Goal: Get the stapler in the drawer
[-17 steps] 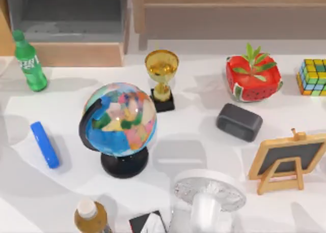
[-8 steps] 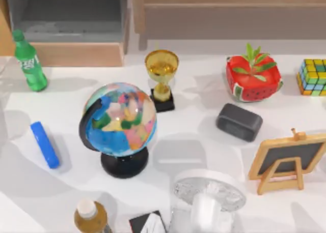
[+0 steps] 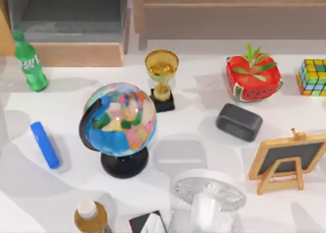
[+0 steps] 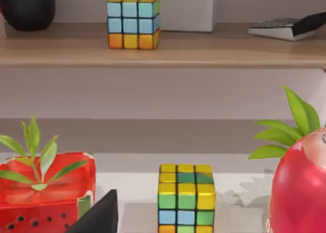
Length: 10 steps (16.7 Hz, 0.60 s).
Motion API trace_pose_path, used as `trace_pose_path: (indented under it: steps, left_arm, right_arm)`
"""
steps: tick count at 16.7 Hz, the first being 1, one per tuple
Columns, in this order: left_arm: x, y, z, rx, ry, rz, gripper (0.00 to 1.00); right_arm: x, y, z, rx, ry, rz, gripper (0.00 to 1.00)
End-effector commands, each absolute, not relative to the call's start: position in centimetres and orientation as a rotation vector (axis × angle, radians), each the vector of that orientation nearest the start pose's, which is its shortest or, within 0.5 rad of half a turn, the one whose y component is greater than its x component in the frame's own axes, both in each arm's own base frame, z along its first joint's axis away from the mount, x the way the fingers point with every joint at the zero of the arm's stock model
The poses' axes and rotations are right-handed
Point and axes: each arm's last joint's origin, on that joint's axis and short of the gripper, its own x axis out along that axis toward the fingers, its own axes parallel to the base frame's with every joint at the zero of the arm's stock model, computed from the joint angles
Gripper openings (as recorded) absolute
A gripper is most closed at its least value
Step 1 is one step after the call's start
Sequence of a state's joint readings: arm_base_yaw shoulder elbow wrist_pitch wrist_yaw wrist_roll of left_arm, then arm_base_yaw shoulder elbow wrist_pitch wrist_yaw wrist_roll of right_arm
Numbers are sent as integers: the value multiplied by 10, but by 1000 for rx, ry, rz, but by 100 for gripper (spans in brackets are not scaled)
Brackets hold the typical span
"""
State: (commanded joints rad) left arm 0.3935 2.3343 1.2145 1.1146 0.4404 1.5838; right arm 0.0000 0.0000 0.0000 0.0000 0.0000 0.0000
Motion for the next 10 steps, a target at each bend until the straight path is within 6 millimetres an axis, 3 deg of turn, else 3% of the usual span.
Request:
trace_pose_path:
  steps: [2,3,10]
  left_arm:
    - [433,171,95,1571,-16,-16,2]
    - [433,171,95,1571,-16,-16,0]
    - [433,171,95,1571,-16,-16,0]
  right_arm:
    - [106,-1,160,0,0,0,100]
    - [106,-1,160,0,0,0,100]
    - [106,-1,160,0,0,0,100]
